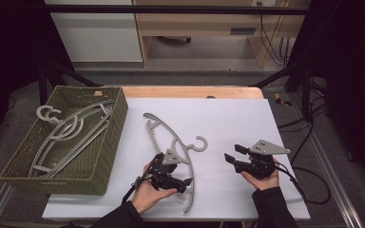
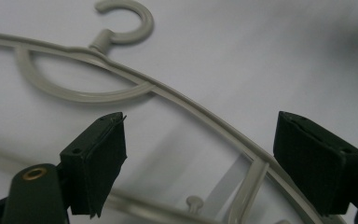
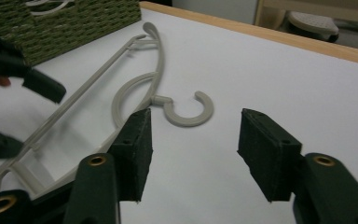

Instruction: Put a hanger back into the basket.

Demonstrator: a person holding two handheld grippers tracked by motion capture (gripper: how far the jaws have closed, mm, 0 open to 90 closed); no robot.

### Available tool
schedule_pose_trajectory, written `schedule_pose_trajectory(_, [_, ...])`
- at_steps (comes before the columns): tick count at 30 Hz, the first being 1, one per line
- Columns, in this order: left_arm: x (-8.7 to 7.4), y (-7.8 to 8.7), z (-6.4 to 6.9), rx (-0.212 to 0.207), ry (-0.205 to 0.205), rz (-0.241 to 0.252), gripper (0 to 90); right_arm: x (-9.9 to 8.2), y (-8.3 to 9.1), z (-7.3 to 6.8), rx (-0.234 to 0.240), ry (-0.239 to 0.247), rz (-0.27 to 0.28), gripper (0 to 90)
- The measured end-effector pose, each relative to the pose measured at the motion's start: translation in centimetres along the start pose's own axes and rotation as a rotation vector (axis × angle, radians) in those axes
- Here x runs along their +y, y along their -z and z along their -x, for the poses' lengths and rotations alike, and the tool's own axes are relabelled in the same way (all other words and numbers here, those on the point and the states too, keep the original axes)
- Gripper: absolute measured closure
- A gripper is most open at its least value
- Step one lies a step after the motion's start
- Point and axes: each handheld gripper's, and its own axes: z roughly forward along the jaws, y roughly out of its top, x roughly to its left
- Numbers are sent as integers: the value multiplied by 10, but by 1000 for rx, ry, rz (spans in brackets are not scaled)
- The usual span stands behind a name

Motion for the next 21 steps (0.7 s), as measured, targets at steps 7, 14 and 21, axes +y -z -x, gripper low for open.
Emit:
schedule_pose_trajectory(7, [-3, -30, 19, -9, -19, -57, 220, -1, -1, 2, -20, -12, -12, 371])
schedule_pose_trajectory(14, [-10, -35, 27, 16, -14, -70, 285, -1, 0, 2, -22, -12, -8, 361])
schedule_pose_trajectory(21, [-15, -20, 27, 9, -40, -143, 474, -1, 1, 2, -29, -16, -12, 342])
